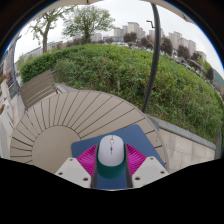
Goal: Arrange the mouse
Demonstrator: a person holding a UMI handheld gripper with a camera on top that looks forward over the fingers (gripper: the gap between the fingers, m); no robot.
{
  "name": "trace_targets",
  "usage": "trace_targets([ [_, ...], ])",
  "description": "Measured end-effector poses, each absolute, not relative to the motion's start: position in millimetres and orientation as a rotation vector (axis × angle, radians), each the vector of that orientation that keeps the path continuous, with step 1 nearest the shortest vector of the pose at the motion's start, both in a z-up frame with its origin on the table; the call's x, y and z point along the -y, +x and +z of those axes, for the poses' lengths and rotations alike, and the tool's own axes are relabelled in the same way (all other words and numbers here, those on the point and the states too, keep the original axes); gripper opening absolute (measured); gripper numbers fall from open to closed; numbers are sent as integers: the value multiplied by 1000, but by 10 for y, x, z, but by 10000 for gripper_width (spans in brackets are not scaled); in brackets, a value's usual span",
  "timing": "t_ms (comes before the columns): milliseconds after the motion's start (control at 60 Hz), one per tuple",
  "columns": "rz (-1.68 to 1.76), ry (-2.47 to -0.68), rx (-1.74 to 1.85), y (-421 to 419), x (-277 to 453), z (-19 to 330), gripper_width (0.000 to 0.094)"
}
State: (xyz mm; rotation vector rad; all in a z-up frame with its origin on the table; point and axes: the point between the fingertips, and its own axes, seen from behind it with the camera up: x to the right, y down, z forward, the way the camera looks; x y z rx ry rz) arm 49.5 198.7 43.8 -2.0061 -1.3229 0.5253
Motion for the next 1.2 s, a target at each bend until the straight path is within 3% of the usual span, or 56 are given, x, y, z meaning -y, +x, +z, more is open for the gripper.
trace_targets([
  [117,515,-2034,1389,545,-2083,28,412],
  [250,561,-2043,1406,576,-2095,-138,517],
  [283,562,-2027,1409,566,-2113,-128,608],
  [333,524,-2022,1408,619,-2180,-95,858],
  [383,508,-2051,1398,720,-2191,-4,822],
  [567,477,-2186,1437,1479,-1818,612,855],
  [667,460,-2172,1505,2011,-1518,987,854],
  [900,481,-2076,1572,2504,-1286,1371,853],
  [1200,472,-2092,1573,2683,-1299,1313,842],
])
